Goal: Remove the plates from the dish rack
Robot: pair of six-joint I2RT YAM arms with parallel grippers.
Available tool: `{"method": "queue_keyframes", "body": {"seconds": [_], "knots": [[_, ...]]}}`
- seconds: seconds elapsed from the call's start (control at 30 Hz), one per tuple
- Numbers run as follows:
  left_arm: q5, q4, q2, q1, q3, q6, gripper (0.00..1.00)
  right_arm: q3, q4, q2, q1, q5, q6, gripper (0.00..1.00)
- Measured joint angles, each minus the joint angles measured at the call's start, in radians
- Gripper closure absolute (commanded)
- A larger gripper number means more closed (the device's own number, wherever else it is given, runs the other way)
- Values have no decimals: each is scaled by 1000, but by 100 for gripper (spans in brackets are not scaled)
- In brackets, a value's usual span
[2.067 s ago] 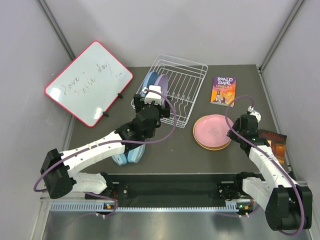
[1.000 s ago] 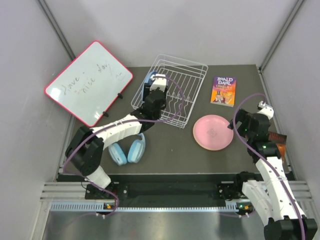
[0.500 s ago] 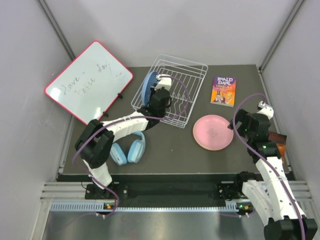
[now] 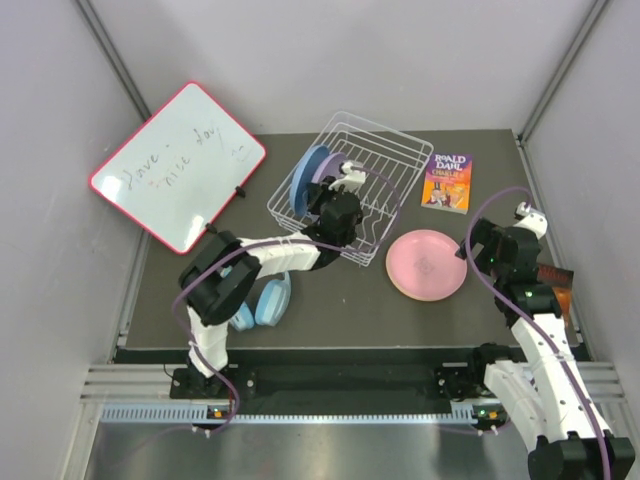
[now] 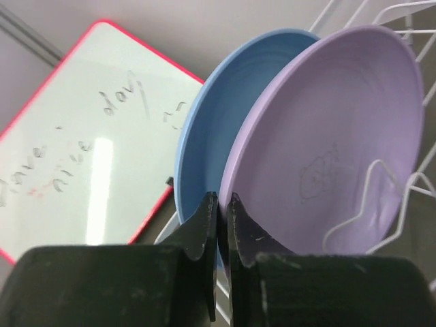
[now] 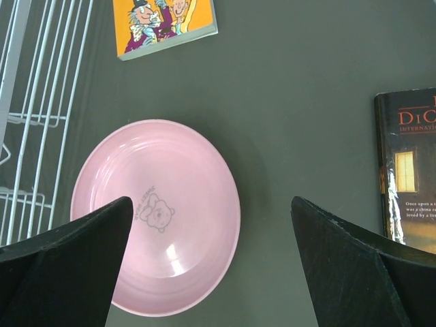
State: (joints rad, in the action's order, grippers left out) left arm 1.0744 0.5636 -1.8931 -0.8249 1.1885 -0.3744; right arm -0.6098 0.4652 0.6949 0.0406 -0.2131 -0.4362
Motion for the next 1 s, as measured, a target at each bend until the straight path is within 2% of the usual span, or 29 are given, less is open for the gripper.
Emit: {"method": "queue_keyframes", "body": {"seconds": [0.2, 0.3, 0.4, 0.6, 0.7, 0.87, 1.0], "knots": [[142, 430, -163, -31, 48, -386, 100, 0, 0, -1, 0, 1, 6, 0], [161, 542, -180, -40, 56, -496, 100, 0, 0, -1, 0, 3, 8, 0], [178, 578, -174, -40, 63, -524, 100, 0, 0, -1, 0, 5, 8, 0], [176, 365, -82, -36, 63, -412, 100, 0, 1, -10, 0, 10, 7, 0], [168, 199, 49, -29, 65, -291, 100, 0, 1, -15, 0, 14, 7, 0], [138, 32, 180, -22, 125, -121, 100, 0, 8, -15, 0, 31, 7, 0], [43, -222, 251, -27, 178, 83, 100, 0, 13, -22, 0, 77, 8, 0]]}}
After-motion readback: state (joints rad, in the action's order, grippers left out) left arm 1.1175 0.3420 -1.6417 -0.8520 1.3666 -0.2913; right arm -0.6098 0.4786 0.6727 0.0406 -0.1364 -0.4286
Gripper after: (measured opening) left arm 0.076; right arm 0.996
